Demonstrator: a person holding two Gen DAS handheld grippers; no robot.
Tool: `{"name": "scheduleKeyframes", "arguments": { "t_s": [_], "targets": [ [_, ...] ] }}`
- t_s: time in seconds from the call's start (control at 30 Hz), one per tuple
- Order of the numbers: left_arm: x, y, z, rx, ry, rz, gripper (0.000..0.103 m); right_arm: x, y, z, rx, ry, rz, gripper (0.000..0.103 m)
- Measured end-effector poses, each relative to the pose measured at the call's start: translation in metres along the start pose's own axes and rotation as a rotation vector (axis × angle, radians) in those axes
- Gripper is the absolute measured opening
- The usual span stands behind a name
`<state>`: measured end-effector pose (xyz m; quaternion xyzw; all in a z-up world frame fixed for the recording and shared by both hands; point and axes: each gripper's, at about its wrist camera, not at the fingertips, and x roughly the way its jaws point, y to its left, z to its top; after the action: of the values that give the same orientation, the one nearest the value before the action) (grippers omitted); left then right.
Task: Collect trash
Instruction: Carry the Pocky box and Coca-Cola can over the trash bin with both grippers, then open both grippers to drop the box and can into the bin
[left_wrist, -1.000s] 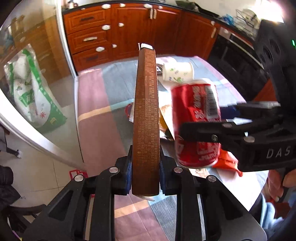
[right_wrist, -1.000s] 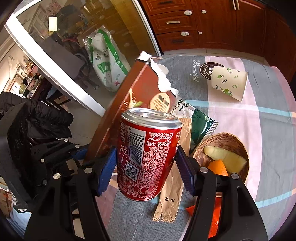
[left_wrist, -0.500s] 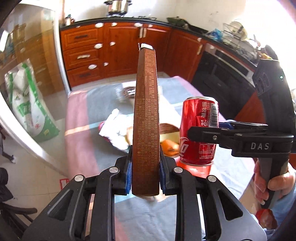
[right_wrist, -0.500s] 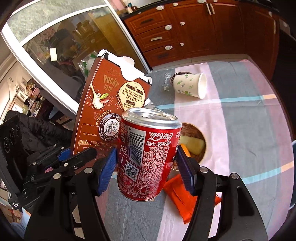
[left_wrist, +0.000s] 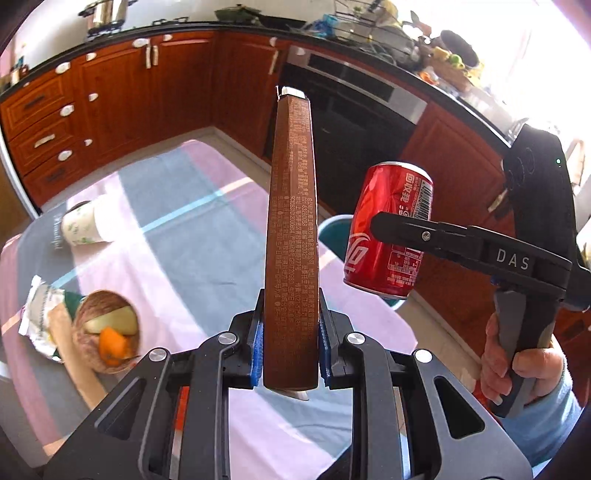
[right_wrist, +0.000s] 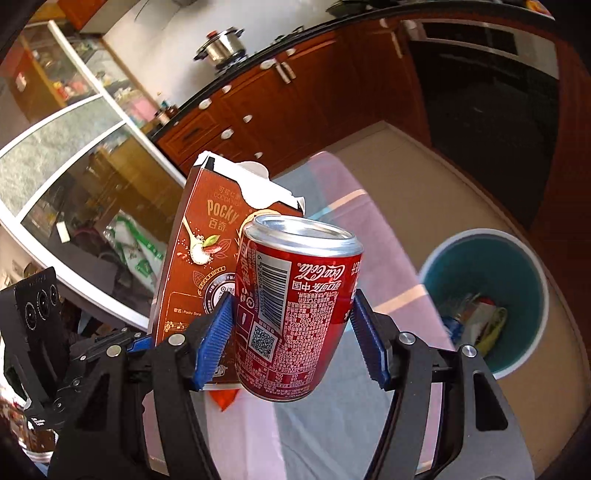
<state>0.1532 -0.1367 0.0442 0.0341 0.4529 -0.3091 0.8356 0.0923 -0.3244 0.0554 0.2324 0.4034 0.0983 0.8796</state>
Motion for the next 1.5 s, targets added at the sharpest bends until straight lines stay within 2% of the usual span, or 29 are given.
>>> {"name": "scheduleKeyframes", "arguments": {
  "t_s": [0.17, 0.27, 0.4, 0.53, 0.73, 0.8, 0.87, 0.97, 1.13, 1.37, 1.43, 1.5],
  "targets": [
    [0.049, -0.072, 0.021, 0.083, 0.088, -0.040, 0.024, -0.039, -0.086, -0.001, 0.127, -0.074, -0.075, 0.061],
    [0.083, -0.102, 0.031, 0.098, 0.150, -0.070, 0.024, -0.049, -0.132, -0.005, 0.196, -0.084, -0.103, 0.061],
    [0.124, -0.126, 0.035, 0.068, 0.240, -0.104, 0.024, -0.050, -0.176, -0.012, 0.260, -0.075, -0.121, 0.061],
    [0.160, -0.134, 0.037, 0.019, 0.328, -0.103, 0.024, -0.044, -0.209, -0.018, 0.308, -0.051, -0.127, 0.061],
    [0.198, -0.133, 0.044, -0.047, 0.395, -0.079, 0.025, -0.020, -0.233, -0.018, 0.337, 0.009, -0.121, 0.061],
    [0.207, -0.132, 0.046, -0.048, 0.404, -0.069, 0.034, -0.012, -0.238, -0.015, 0.335, 0.026, -0.118, 0.061],
    [0.211, -0.131, 0.048, -0.051, 0.395, -0.056, 0.050, -0.005, -0.241, -0.014, 0.335, 0.038, -0.113, 0.061],
    [0.213, -0.129, 0.047, -0.035, 0.381, -0.034, 0.059, 0.004, -0.247, -0.015, 0.341, 0.054, -0.111, 0.061],
    [0.213, -0.127, 0.043, 0.002, 0.378, -0.014, 0.065, 0.014, -0.257, -0.019, 0.353, 0.078, -0.112, 0.061],
    [0.211, -0.135, 0.042, 0.021, 0.363, -0.004, 0.070, 0.027, -0.252, -0.014, 0.349, 0.104, -0.112, 0.062],
    [0.207, -0.132, 0.042, 0.017, 0.357, -0.010, 0.074, 0.029, -0.251, -0.014, 0.360, 0.108, -0.112, 0.071],
    [0.203, -0.128, 0.042, 0.013, 0.347, -0.012, 0.076, 0.029, -0.249, -0.014, 0.361, 0.106, -0.111, 0.075]
  ]
}}
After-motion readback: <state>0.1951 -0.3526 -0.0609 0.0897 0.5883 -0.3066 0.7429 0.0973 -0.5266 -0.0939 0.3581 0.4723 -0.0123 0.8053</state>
